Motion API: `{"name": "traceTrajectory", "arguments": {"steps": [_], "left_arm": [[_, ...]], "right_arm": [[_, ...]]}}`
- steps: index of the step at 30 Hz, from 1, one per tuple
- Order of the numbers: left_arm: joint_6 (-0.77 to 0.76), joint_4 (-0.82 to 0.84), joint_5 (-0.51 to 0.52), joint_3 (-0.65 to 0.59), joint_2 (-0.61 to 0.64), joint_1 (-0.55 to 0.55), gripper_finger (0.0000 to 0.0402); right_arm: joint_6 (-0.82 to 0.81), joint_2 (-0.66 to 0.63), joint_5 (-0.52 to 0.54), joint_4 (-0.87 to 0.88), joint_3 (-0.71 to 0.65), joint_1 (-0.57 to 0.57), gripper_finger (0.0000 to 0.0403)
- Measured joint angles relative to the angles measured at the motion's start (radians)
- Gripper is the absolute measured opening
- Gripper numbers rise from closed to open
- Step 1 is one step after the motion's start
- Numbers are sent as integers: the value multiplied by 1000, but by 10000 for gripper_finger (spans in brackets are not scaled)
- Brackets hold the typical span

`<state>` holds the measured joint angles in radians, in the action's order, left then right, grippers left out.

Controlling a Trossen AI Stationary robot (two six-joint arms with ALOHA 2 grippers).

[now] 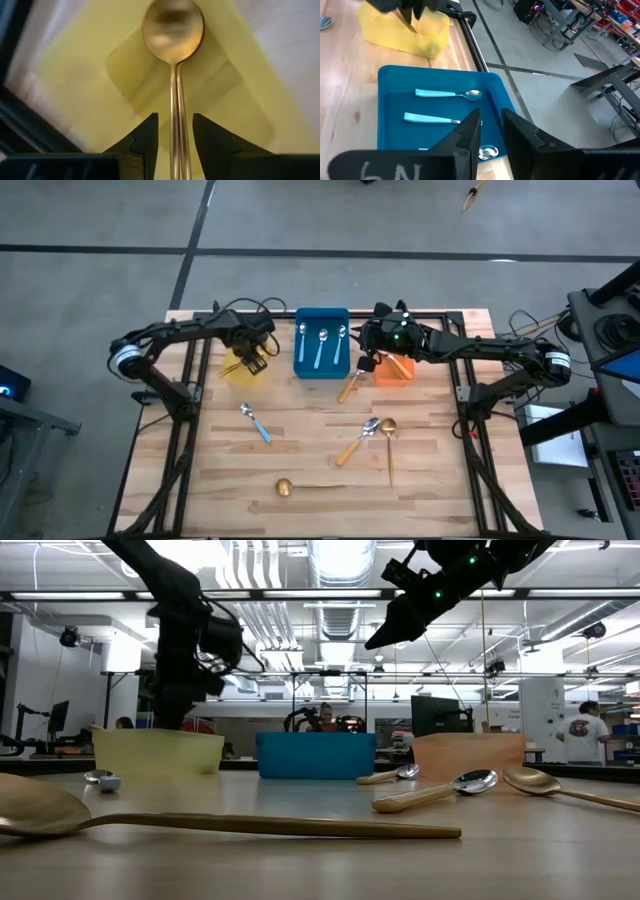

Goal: Sort silverware by color (type)
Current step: Put the yellow spoon into the orange bin

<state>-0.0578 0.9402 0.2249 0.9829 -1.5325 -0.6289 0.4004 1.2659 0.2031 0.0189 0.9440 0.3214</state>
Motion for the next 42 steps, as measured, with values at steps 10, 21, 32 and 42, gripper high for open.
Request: {"name": "traceTrajectory", "arguments": {"steps": [10, 21, 32, 42], "left_arm": [[-173, -135, 1, -58, 372, 165, 103], [-91, -795, 1, -370, 700, 488, 102], [50, -965, 1, -441, 712, 516, 102], [119, -981, 2, -439, 668, 516, 102]], "right_arm": [[-94, 0, 0, -1, 0, 0, 68], [-442, 0, -2, 74, 0, -13, 68], [-734, 0, -135, 132, 0, -90, 68], [-940, 0, -140, 176, 0, -202, 68]]}}
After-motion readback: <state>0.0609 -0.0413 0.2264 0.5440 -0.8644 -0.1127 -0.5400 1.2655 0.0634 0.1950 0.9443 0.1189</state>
